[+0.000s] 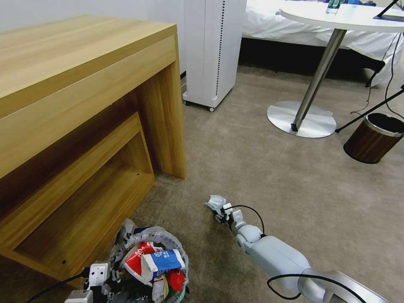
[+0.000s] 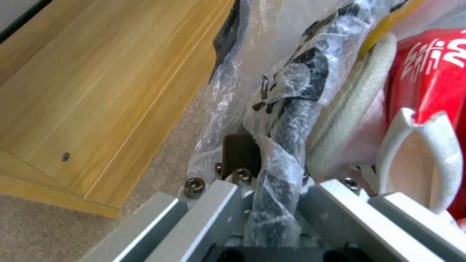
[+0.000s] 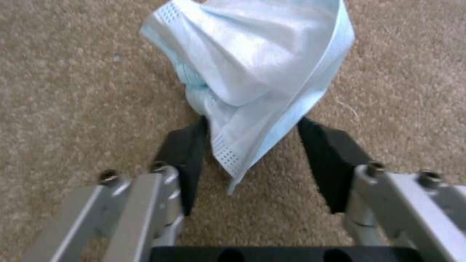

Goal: Pick up the trash bin and place the garbage on the floor into it.

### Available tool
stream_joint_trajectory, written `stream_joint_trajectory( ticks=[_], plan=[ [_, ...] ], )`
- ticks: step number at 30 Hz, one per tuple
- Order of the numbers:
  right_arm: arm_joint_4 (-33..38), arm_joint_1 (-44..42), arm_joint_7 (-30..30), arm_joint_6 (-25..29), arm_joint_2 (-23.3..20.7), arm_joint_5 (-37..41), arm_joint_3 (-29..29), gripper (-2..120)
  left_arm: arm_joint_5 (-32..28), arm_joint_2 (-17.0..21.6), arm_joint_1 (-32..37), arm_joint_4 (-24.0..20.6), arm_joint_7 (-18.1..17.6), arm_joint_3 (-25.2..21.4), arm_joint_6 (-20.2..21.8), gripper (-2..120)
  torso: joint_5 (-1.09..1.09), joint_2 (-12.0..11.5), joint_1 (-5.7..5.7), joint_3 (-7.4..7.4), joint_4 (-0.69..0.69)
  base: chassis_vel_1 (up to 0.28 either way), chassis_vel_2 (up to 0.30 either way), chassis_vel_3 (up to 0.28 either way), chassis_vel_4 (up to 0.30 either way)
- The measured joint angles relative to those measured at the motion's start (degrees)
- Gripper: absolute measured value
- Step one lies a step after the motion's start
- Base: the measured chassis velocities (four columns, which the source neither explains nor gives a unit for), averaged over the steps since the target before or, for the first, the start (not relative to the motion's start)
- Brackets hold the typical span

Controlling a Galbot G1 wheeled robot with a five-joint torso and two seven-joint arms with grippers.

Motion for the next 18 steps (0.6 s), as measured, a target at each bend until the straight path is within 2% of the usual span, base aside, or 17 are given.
stream_joint_trajectory(
  ticks=[2,3,4,7,10,13,18],
  plan=[
    [0.47,-0.12,-0.05,0.08,-0.3,0.27,0.2,36,0.44,-0.49,0.18,0.13,0.32,0.2,-0.14,0,-0.01,0.0,0.0,0.0,0.0,0.0,0.0,0.0,0.0],
    [0.47,-0.12,-0.05,0.08,-0.3,0.27,0.2,36,0.44,-0.49,0.18,0.13,0.32,0.2,-0.14,0,-0.01,0.0,0.0,0.0,0.0,0.0,0.0,0.0,0.0],
    [1.11,-0.18,-0.06,0.15,-0.69,0.71,0.32,29,0.63,-0.53,0.2,0.16,0.52,0.18,-0.28,0,0.0,0.0,0.0,0.0,0.0,0.0,0.0,0.0,0.0],
    [1.91,-0.23,-0.14,0.33,-1.27,1.12,0.51,22,0.43,-0.34,0.12,0.05,0.54,-0.04,-0.36,0,0.0,0.0,0.0,0.0,0.0,0.0,0.0,0.0,0.0],
    [4.53,-0.36,-0.51,0.51,-3.65,2.71,1.18,5,0.62,-0.2,0.37,-0.06,0.51,-0.2,-0.57,0,-0.01,0.0,0.0,0.0,-0.01,0.0,0.0,0.0,0.0],
    [5.38,-0.44,-0.67,0.64,-4.39,2.87,1.55,0,1.55,-0.97,0.44,0.32,0.7,0.25,-0.73,0,-0.01,0.0,0.0,0.0,-0.01,0.0,0.0,0.0,0.0],
    [6.86,-0.49,-0.38,1.09,-5.01,3.36,2.26,0,2.58,-1.54,0.67,0.5,1.31,0.59,-0.93,0,0.0,0.0,0.0,0.0,0.0,0.0,0.0,0.0,0.0]
  ],
)
